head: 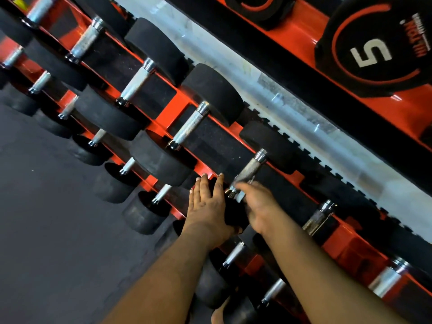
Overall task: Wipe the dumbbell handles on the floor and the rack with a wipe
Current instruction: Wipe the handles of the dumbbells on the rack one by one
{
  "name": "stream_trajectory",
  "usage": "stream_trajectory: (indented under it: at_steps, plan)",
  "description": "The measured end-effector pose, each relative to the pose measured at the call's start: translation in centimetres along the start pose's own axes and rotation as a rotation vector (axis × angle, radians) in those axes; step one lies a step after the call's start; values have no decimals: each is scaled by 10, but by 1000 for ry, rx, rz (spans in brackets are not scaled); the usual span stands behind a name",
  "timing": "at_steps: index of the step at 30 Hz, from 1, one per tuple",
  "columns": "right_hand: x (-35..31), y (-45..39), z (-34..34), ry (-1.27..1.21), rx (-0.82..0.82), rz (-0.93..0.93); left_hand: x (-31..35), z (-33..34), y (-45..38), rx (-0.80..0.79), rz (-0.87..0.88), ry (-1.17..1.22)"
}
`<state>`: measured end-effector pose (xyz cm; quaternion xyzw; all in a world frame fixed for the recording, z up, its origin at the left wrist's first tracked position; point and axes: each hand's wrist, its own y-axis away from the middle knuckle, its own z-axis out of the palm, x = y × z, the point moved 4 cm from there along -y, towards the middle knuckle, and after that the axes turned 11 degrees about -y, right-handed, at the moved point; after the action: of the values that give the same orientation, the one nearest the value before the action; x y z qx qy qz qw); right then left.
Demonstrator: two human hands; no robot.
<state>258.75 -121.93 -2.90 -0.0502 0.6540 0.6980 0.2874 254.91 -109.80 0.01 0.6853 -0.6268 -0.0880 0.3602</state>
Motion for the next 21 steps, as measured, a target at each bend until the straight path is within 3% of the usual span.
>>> stream_trajectory:
  at_steps: [5,10,16,21]
  plan:
    - [-43,-19,-1,-384,94,-174,-1,1,-1,0,-4,-5]
    - [-2,0,13,-123,32,46,-1,2,-1,1,-4,-9]
    - [-51,-1,12,-329,128,-191,-1,3,-2,-3,3,-9]
    - [-55,-5,21,-329,78,-115,-1,2,1,13,0,-7]
